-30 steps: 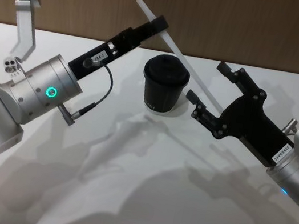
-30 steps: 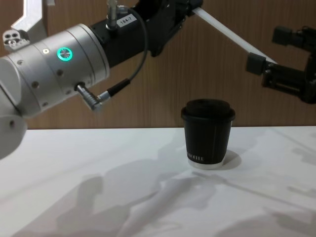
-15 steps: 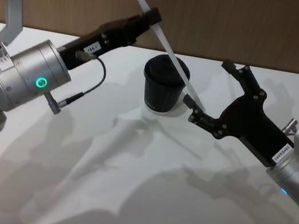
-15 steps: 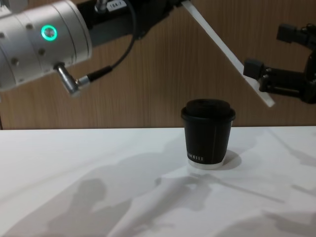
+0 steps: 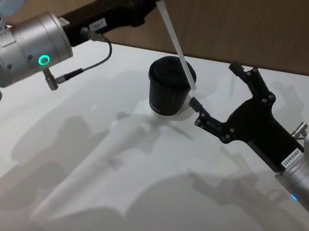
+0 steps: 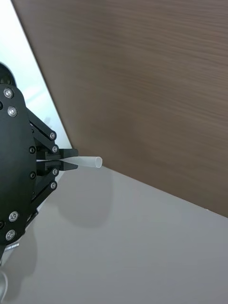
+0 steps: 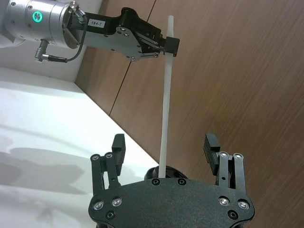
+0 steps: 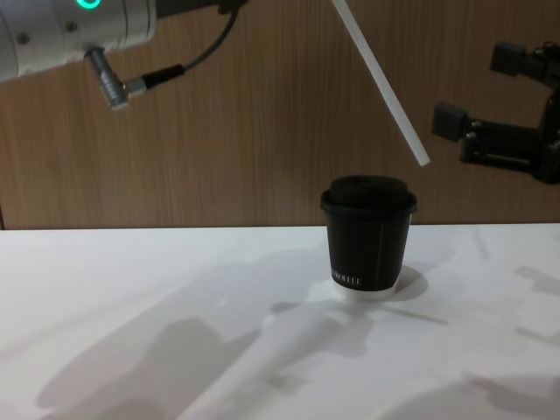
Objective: Pick up the straw with one hand, pass it to the other hand, and insert it into the cup.
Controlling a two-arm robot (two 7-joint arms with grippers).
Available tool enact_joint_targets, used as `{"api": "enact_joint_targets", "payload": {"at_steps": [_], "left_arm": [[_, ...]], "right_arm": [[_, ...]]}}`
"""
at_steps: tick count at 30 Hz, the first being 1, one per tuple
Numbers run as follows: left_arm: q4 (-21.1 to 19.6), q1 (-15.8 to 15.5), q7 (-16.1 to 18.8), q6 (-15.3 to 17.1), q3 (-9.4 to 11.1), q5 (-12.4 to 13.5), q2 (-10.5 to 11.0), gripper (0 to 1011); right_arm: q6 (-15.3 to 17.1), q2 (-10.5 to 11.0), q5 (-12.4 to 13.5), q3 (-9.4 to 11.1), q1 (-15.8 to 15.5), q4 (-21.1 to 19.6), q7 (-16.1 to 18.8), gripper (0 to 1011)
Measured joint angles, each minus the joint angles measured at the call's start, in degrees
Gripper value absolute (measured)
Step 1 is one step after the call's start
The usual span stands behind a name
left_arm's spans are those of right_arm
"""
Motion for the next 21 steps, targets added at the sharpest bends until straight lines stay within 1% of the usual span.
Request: {"api": "enact_joint_targets", "payload": {"at_steps": [3,6,7,10,13,17,21], "left_arm": [[0.0,-0.7,0.7,-0.3,0.4,1.0,0.1,18],[0.0,-1.7,1.7,-0.8,1.0,2.7,0.4,18],[0.0,-1.7,1.7,-0.8,1.0,2.7,0.4,18],[0.1,-2.5,2.5,-1.2,1.5,4.0,0.5,18],[0.3,-3.2,3.4,-2.0,2.1,5.8,0.6,18],[0.5,-3.8,4.1,-2.6,2.6,7.5,0.6,18],[0.9,-4.7,5.1,-3.6,3.4,10.2,0.6,18]], "right_arm": [[0.0,0.0,0.0,0.0,0.0,0.0,0.0,1001],[0.0,0.0,0.0,0.0,0.0,0.0,0.0,1001],[0.0,0.0,0.0,0.0,0.0,0.0,0.0,1001],[0.0,0.0,0.0,0.0,0.0,0.0,0.0,1001],[0.0,0.0,0.0,0.0,0.0,0.0,0.0,1001],[0.0,0.0,0.0,0.0,0.0,0.0,0.0,1001],[0.0,0.0,0.0,0.0,0.0,0.0,0.0,1001]]}}
